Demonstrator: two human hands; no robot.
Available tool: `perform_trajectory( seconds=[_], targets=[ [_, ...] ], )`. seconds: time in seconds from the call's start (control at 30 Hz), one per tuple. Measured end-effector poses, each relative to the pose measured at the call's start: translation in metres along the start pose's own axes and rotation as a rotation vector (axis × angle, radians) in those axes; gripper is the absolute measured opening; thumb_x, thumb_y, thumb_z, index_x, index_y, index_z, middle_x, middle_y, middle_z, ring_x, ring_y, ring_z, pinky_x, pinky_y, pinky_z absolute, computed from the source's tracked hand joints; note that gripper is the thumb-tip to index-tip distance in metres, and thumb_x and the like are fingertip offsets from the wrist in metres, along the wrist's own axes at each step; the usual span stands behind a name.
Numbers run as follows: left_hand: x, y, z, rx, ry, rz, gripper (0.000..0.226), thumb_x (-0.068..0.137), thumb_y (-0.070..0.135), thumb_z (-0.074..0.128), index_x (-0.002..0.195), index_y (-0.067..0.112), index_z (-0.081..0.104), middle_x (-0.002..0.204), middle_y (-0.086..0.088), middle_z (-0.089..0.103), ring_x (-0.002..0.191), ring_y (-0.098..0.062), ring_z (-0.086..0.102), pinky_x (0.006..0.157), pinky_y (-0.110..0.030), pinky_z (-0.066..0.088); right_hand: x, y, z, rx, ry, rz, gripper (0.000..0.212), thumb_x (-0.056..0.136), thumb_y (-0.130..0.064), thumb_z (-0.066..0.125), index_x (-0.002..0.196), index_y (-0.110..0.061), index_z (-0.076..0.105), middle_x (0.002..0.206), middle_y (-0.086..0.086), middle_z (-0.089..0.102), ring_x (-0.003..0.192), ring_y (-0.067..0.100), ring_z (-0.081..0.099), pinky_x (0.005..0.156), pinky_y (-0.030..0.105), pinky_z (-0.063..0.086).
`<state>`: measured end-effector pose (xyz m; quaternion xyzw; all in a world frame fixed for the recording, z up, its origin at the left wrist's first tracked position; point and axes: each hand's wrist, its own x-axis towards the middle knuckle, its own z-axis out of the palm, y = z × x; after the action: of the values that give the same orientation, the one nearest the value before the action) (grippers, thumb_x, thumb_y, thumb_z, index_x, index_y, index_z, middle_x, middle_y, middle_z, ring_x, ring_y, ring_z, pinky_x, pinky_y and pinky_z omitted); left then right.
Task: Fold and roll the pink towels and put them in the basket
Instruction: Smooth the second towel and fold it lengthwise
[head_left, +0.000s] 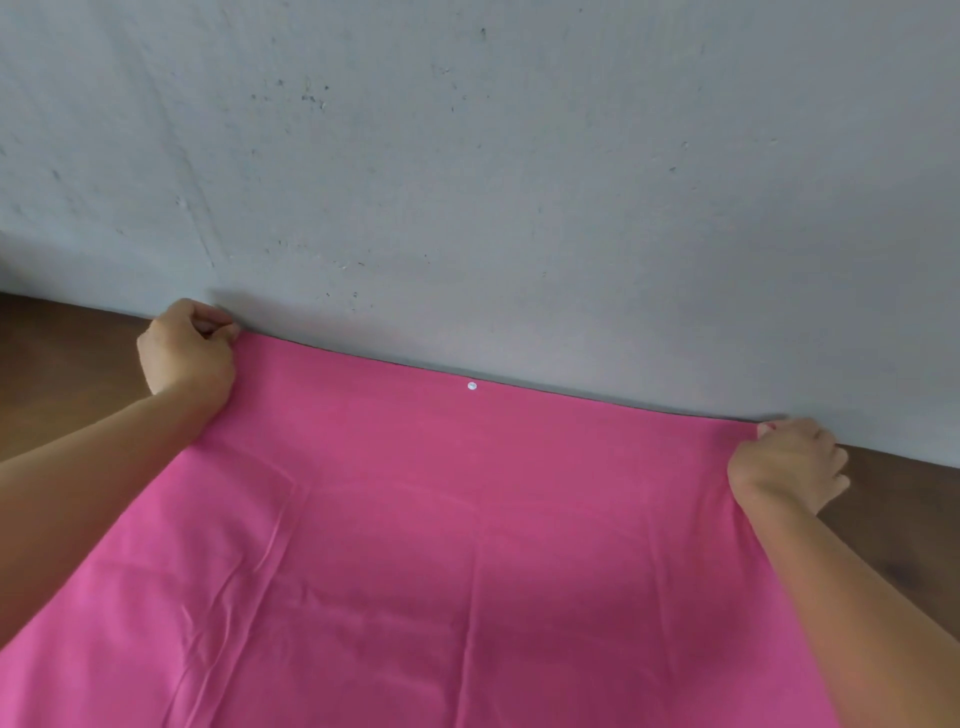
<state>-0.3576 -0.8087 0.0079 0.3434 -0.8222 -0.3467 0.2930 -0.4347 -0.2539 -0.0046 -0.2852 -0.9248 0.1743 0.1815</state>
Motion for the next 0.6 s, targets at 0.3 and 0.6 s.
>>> perform_trajectory(
  seconds=[0.3,0.6],
  targets=[
    [0.003,0.004,0.001,0.015,-0.031,0.007,0.014,0.084,0.013,0.074,0.097,0.01,0.071,0.098,-0.013,0.073,0.097,-0.03,0.066,0.087,-0.032,0.046,0.009,0.002,-0.001,0.032,-0.037,0.035,0.029,0.101,-0.022,0.054,0.123,-0.003,0.058,0.132,0.022,0.053,0.126,0.04,0.045,0.105,0.05,0.033],
    [-0.002,0.007,-0.018,0.246,-0.121,0.072,0.03,0.091,0.019,0.071,0.116,0.006,0.065,0.124,-0.025,0.057,0.117,-0.045,0.053,0.102,-0.05,0.042,-0.005,0.027,-0.028,0.215,-0.188,-0.136,0.041,0.096,-0.035,0.061,0.126,-0.007,0.056,0.129,0.018,0.056,0.12,0.042,0.052,0.103,0.053,0.044]
  ],
)
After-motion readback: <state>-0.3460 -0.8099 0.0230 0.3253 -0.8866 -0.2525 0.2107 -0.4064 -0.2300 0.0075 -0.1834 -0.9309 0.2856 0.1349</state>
